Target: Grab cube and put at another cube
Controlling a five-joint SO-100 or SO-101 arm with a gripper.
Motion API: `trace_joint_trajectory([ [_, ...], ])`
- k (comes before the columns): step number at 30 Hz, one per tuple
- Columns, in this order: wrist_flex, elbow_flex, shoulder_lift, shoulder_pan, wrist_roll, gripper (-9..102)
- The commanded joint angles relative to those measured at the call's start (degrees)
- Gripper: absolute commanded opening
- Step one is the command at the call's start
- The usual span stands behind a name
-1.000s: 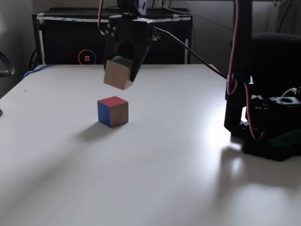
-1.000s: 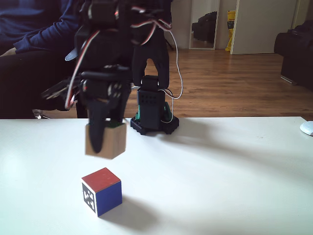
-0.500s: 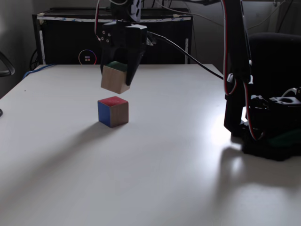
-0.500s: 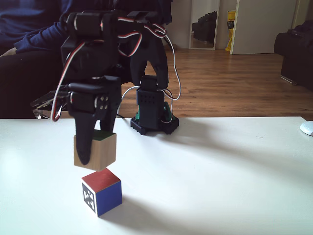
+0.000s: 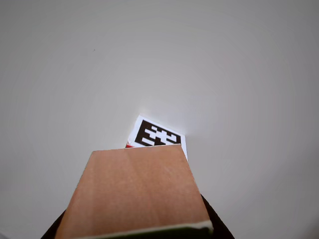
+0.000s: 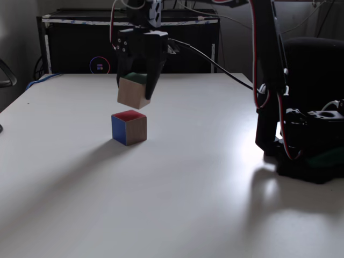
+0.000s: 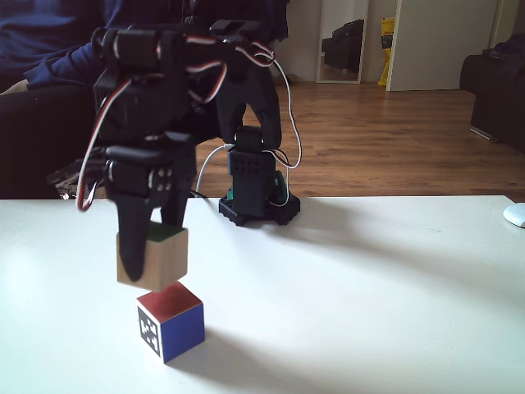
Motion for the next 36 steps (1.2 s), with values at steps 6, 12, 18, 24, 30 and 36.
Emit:
trace_joint_trajectory([
  [6, -0.3, -4.0, -1.3, 1.2, -0.4, 7],
  [12, 0.7, -6.0, -3.1, 0.4, 0.3, 7],
  [18, 1.3, -6.1, -2.8, -1.9, 2.2, 7],
  [24, 1.7, -6.0, -2.9, -3.8, 3.6, 7],
  [30, 1.6, -5.9, -3.8, -4.6, 4.3, 7],
  [36, 1.2, -5.9, -4.1, -4.6, 4.1, 7],
])
